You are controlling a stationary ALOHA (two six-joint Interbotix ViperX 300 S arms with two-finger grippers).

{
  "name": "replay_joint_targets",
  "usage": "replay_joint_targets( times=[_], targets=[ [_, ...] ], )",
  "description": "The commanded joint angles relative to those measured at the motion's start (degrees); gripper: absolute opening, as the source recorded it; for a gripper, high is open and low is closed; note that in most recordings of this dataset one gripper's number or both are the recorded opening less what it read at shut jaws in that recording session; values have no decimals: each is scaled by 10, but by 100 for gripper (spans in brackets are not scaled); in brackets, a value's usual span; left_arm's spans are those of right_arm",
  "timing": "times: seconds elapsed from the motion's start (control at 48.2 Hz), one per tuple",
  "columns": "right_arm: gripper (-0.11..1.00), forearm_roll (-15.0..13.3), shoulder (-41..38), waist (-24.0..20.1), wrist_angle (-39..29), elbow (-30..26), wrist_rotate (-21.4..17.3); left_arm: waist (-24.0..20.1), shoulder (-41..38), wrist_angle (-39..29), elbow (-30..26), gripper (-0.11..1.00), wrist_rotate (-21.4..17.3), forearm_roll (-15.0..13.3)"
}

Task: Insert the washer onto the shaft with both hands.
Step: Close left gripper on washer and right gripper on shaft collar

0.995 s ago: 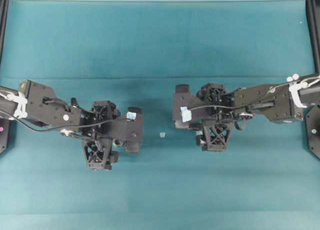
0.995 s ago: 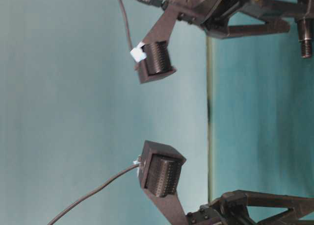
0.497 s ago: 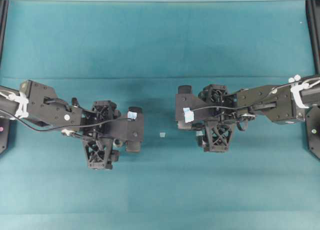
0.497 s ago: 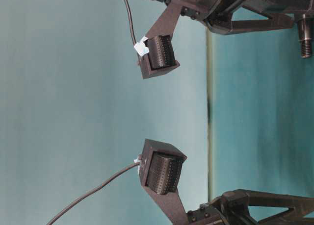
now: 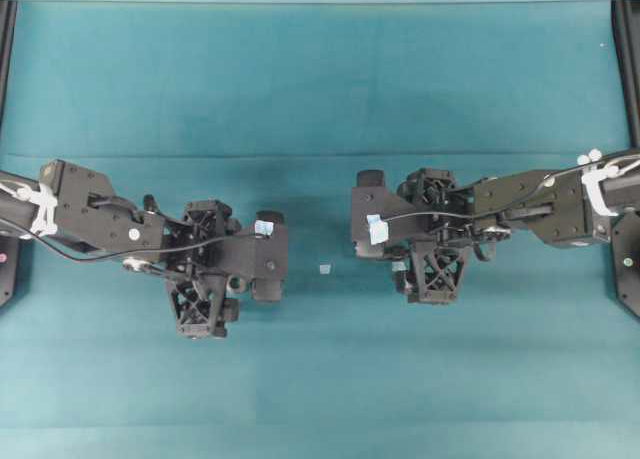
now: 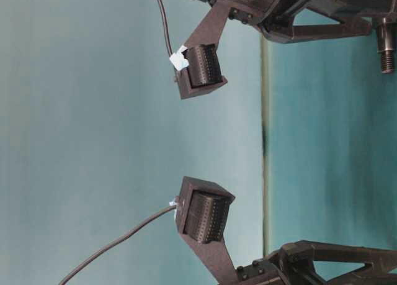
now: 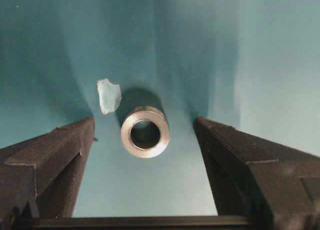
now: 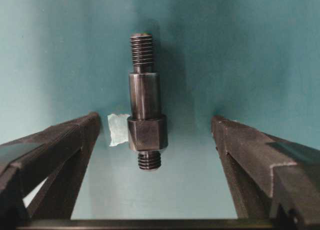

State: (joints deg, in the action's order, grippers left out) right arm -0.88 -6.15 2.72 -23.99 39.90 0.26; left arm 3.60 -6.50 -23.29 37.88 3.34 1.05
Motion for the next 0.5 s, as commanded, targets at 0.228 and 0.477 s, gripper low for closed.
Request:
replay_joint_targets(
  times=[0.228,0.477],
  targets=[
    [87,-1,5,3,-11,-2,7,2,2,4,-5,84,1,1],
    [87,-1,11,3,-13,-1,7,3,2,4,-4,84,1,1]
  ],
)
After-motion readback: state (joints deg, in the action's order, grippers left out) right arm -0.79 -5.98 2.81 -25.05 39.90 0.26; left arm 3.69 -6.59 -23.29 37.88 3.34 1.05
